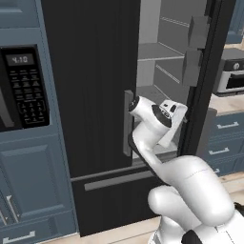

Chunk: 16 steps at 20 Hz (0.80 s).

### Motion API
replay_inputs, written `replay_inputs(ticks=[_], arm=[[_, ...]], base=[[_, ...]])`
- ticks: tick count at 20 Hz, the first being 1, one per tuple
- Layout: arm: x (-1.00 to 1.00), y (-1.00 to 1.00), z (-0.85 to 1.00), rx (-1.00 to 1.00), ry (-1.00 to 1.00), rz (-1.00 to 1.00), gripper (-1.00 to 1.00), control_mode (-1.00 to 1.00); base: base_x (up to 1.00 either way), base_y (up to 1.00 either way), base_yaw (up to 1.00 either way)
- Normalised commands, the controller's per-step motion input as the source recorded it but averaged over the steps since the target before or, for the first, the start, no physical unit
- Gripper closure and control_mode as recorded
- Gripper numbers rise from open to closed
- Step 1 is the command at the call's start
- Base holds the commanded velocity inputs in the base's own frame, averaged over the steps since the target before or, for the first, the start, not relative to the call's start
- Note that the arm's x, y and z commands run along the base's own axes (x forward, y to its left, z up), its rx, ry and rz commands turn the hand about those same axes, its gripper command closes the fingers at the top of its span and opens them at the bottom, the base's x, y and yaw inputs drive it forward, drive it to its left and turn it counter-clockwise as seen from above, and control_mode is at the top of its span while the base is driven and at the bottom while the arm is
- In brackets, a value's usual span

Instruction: Retrieve the butter from the fridge and place it on a plate on the dining table. Then retrieve the butter knife by the fridge and place it near the plate.

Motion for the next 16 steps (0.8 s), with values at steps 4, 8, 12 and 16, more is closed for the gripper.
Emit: replay_inputs(ticks=[4, 8, 12, 16], arm=[[0.36, -0.19, -0.13, -0.09, 0.2, 0.07, -1.0, -1.0], [0.4, -0.23, -0.07, -0.05, 0.29, 0.12, -1.0, -1.0], [0.32, -0.12, -0.01, -0.01, 0.19, 0.11, -1.0, -1.0], [0.27, -0.01, 0.0, 0.0, 0.12, 0.11, -1.0, -1.0]], base=[[0.0, 0.0, 0.0], [0.0, 0.0, 0.0], [0.0, 0.0, 0.0], [0.0, 0.0, 0.0]])
